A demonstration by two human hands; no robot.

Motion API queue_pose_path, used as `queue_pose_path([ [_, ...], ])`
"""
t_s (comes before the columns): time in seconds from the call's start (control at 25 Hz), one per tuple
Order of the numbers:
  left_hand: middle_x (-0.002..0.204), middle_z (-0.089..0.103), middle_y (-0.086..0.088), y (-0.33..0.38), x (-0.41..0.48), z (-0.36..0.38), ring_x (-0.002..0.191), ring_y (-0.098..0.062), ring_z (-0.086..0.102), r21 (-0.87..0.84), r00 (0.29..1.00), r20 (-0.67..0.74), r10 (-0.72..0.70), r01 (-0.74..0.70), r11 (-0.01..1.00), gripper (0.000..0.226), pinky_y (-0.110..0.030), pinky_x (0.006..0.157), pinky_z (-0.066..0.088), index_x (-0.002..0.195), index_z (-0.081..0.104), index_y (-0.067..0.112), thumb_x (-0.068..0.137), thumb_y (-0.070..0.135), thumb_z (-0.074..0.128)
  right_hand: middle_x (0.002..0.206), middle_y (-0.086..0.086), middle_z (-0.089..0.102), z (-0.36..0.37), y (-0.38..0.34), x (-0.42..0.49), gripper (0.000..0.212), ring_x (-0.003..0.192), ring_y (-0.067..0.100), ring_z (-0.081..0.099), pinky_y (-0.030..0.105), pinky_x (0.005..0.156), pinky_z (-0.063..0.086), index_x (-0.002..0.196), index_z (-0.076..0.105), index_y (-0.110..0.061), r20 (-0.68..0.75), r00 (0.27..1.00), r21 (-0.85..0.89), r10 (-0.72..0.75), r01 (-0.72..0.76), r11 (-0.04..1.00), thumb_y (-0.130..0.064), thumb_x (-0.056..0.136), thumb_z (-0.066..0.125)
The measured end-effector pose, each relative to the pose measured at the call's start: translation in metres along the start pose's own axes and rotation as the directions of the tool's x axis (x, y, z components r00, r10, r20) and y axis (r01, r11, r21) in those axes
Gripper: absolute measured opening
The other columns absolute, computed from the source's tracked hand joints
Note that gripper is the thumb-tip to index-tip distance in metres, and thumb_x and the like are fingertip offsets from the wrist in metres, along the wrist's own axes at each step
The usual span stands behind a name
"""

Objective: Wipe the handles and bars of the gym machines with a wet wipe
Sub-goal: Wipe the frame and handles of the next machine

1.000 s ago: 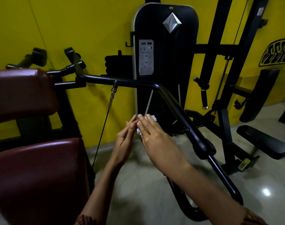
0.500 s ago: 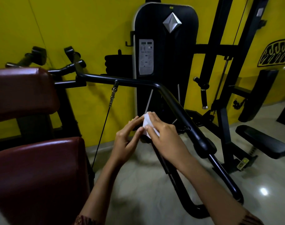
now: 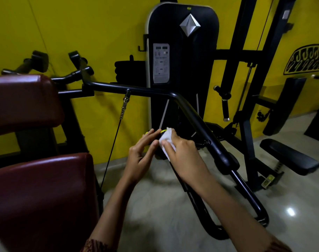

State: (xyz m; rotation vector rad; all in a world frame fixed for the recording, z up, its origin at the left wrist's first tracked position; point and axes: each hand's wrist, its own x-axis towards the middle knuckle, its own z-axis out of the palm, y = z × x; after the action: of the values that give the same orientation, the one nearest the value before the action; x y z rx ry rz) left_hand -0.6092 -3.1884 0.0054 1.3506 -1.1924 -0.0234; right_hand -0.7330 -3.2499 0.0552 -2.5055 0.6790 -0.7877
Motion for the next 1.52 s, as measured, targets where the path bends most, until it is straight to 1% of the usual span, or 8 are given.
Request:
queue_pose_path([
  [0.16, 0.122, 0.052, 0.031, 0.001, 0.000, -0.001, 0.130, -0.002, 0.040, 0.012, 1.000, 0.014, 0.002, -0.002, 1.000, 0.031, -0.049, 0.108, 0.034, 0.118, 0.053, 0.038, 0.088, 0.040, 0.046, 0.092, 0.016, 0.068, -0.003, 0.009, -0.007, 0.038, 0.095, 0.030, 0.060, 0.029, 0.074, 0.037, 0.106, 0.064, -0.009, -0.008, 0.994, 0.144, 0.110, -0.107, 0.984, -0.038, 0.096, 0.042],
  [0.28, 0.116, 0.049, 0.045, 0.001, 0.000, -0.002, 0.130, 0.001, 0.039, 0.025, 1.000, 0.023, -0.006, 0.005, 1.000, 0.031, -0.047, 0.109, 0.034, 0.118, 0.052, 0.041, 0.087, 0.042, 0.045, 0.080, 0.000, 0.067, -0.005, 0.022, -0.063, 0.059, 0.077, 0.015, 0.063, 0.018, 0.065, 0.040, 0.113, 0.061, -0.012, -0.008, 0.998, 0.087, 0.059, -0.058, 0.995, -0.059, 0.090, 0.032],
  [0.52, 0.123, 0.054, 0.024, -0.004, 0.001, 0.001, 0.129, -0.003, 0.041, -0.029, 1.000, -0.010, -0.001, 0.000, 1.000, 0.031, -0.052, 0.108, 0.033, 0.117, 0.055, 0.038, 0.088, 0.041, 0.046, 0.113, 0.015, 0.066, 0.011, 0.023, -0.069, 0.054, 0.097, 0.020, 0.067, 0.018, 0.078, 0.048, 0.119, 0.056, 0.002, -0.147, 0.961, -0.417, -0.233, 0.153, 0.896, -0.017, 0.073, 0.077],
  [0.76, 0.121, 0.056, 0.025, -0.004, 0.001, 0.001, 0.126, -0.010, 0.046, -0.090, 0.999, -0.019, -0.048, 0.046, 0.995, 0.030, -0.051, 0.107, 0.035, 0.113, 0.055, 0.036, 0.086, 0.042, 0.045, 0.141, 0.021, 0.042, 0.015, 0.006, 0.004, 0.046, 0.129, 0.030, 0.044, 0.030, 0.104, 0.037, 0.134, 0.044, 0.001, -0.058, 0.967, -0.352, -0.248, 0.213, 0.912, -0.014, 0.090, 0.045],
  [0.92, 0.118, 0.053, 0.038, -0.001, 0.000, 0.001, 0.131, -0.007, 0.040, -0.069, 0.999, 0.017, -0.038, 0.039, 0.997, 0.031, -0.050, 0.109, 0.033, 0.116, 0.055, 0.038, 0.089, 0.046, 0.044, 0.137, 0.013, 0.049, 0.016, 0.029, -0.060, 0.054, 0.130, 0.025, 0.042, 0.032, 0.109, 0.027, 0.125, 0.057, -0.003, -0.087, 0.913, -0.315, -0.398, 0.354, 0.881, 0.000, 0.072, 0.062],
  [1.08, 0.119, 0.054, 0.036, -0.003, 0.000, 0.001, 0.132, -0.006, 0.038, -0.072, 0.999, 0.003, -0.044, 0.044, 0.996, 0.031, -0.051, 0.109, 0.032, 0.116, 0.055, 0.039, 0.088, 0.043, 0.044, 0.141, 0.009, 0.045, 0.009, 0.036, -0.084, 0.048, 0.131, 0.020, 0.041, 0.018, 0.106, 0.031, 0.129, 0.054, -0.006, -0.138, 0.939, -0.105, -0.316, 0.303, 0.947, -0.009, 0.081, 0.058],
  [1.36, 0.127, 0.049, 0.023, 0.004, -0.004, 0.001, 0.131, 0.000, 0.037, 0.009, 1.000, 0.021, -0.011, 0.011, 1.000, 0.037, -0.037, 0.110, 0.033, 0.124, 0.049, 0.035, 0.088, 0.042, 0.043, 0.113, 0.018, 0.064, -0.004, 0.008, 0.004, 0.048, 0.114, 0.030, 0.053, 0.031, 0.088, 0.039, 0.136, 0.044, -0.009, -0.011, 0.997, 0.114, 0.080, -0.078, 0.990, -0.033, 0.095, 0.048],
  [1.52, 0.132, 0.041, 0.024, 0.003, -0.007, -0.001, 0.132, 0.001, 0.031, 0.137, 0.997, 0.062, 0.043, -0.051, 0.989, 0.045, -0.024, 0.109, 0.030, 0.132, 0.040, 0.030, 0.088, 0.044, 0.041, 0.105, 0.013, 0.069, -0.003, 0.019, -0.058, 0.049, 0.102, 0.013, 0.060, 0.009, 0.081, 0.039, 0.136, 0.046, -0.015, -0.106, 0.992, 0.164, 0.075, -0.057, 0.985, -0.034, 0.092, 0.054],
])
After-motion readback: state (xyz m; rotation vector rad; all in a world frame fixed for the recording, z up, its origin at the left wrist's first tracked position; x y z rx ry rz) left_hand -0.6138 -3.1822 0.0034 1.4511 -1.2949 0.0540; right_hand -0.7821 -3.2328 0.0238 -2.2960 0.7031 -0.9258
